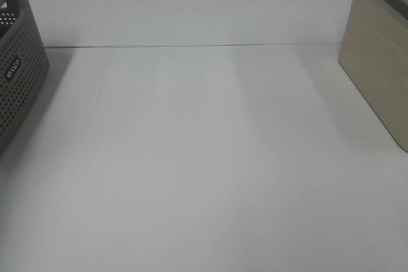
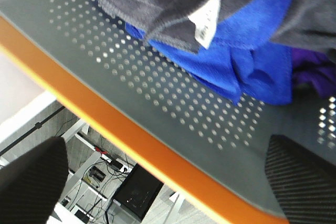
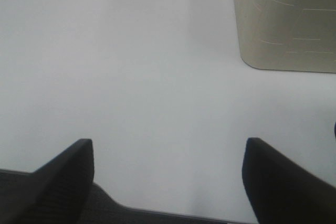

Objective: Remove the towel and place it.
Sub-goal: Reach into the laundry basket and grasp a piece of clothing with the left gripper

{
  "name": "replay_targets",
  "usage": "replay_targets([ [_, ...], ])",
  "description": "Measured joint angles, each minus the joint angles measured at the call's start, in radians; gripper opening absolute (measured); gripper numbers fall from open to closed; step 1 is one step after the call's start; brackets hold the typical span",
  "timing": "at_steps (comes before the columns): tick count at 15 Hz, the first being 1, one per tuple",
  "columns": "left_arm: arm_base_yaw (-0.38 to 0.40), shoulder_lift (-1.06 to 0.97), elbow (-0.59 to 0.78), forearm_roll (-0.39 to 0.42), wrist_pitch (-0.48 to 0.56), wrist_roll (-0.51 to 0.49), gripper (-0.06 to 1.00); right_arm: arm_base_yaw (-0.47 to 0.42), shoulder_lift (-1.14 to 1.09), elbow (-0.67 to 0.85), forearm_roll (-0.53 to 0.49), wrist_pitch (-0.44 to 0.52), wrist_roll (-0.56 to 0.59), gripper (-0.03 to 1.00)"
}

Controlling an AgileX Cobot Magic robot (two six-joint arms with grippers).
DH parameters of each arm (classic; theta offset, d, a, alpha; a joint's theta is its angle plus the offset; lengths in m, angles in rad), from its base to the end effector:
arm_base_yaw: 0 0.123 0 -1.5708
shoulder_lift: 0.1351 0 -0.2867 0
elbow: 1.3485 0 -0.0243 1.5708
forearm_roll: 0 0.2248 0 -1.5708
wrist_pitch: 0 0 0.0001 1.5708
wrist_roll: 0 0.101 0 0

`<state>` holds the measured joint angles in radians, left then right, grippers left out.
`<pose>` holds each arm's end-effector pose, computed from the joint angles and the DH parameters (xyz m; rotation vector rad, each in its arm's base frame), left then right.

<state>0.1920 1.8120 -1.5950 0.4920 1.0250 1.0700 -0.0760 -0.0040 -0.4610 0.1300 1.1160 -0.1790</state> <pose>0.3588 0.1113 0.3024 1.4722 2.5486 0.9384 -0.0197 0.0133 0.2457 -0.1172 2.1238 0.0076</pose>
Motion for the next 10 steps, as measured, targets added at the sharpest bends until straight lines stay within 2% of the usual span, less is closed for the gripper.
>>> replay_targets([
  [4,0.006,0.150,-0.091,0.000,-0.046,0.012,0.96,0.000,0.000,0.000,0.001,0.000,0.000,0.77],
  [10,0.006,0.255,-0.104,-0.038,-0.088,0.053,0.96,0.000,0.000,0.000,0.001,0.000,0.000,0.77],
])
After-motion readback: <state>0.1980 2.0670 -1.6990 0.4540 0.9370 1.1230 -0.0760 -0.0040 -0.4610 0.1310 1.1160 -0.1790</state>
